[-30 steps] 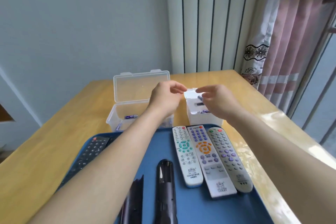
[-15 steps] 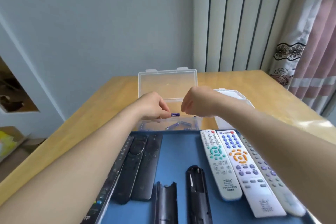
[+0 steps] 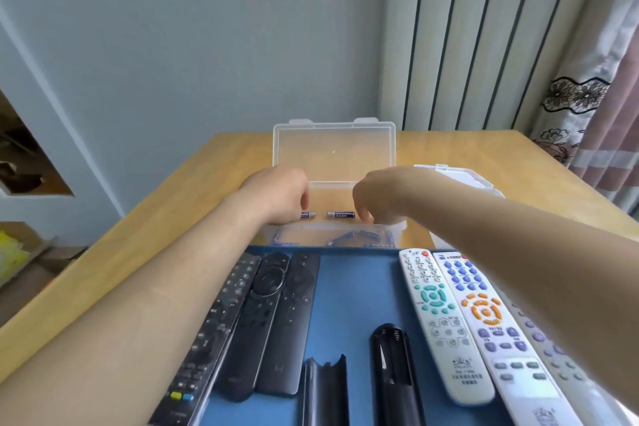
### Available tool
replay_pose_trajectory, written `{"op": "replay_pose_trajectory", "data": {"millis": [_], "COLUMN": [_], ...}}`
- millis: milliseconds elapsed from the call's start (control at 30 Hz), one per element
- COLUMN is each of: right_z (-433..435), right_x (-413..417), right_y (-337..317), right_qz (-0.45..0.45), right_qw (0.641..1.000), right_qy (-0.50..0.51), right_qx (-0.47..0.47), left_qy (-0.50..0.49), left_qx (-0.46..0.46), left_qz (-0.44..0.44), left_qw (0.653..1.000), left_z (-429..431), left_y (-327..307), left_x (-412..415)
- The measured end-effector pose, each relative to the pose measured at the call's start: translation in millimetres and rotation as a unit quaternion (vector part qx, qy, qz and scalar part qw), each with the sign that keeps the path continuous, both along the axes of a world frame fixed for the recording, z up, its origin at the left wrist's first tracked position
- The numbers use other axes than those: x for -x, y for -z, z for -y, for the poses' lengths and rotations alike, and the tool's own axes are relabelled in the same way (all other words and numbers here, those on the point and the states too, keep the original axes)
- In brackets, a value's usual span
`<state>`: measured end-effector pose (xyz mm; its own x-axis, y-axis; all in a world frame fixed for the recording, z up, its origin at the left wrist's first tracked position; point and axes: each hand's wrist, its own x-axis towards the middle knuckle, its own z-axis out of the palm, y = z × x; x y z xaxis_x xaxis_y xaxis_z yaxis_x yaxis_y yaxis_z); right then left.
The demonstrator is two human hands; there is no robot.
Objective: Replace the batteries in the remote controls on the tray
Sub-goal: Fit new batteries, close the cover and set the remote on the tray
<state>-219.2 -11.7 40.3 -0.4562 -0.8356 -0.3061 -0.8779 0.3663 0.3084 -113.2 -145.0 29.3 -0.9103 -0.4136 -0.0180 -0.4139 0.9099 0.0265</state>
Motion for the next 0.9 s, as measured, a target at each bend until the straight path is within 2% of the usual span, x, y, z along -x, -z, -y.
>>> {"op": "replay_pose_trajectory", "data": {"millis": [133,200,333,533,733,900], "right_z": [7,6,11,32,39,41], "right_x": [-2,0,3,-2,-9,-8], "right_y": [-9,-13,-4,7,9,14], "right_qz": [0.014,0.043,0.075,0.089,0.102,0.143], "right_qw": [0.999,0.999,0.992,0.987,0.990,0.984], "right_qy": [-0.006,-0.013,-0.030,-0.012,-0.011,0.006], "right_qx": [-0.047,-0.003,0.094,0.131,0.097,0.105], "left_qy": [-0.002,0.000,0.019,0.039,0.065,0.051], "left_qx": [-0.042,-0.073,-0.043,-0.072,-0.081,-0.102], "left_qz": [0.024,0.024,0.065,0.108,0.254,0.297], "left_qw": [0.999,0.997,0.997,0.991,0.962,0.948], "left_z": [7,10,9,7,0,-1], "left_y": [-3,-3,-4,-11,-27,-26], "left_x": [-1,-1,0,2,7,15]}}
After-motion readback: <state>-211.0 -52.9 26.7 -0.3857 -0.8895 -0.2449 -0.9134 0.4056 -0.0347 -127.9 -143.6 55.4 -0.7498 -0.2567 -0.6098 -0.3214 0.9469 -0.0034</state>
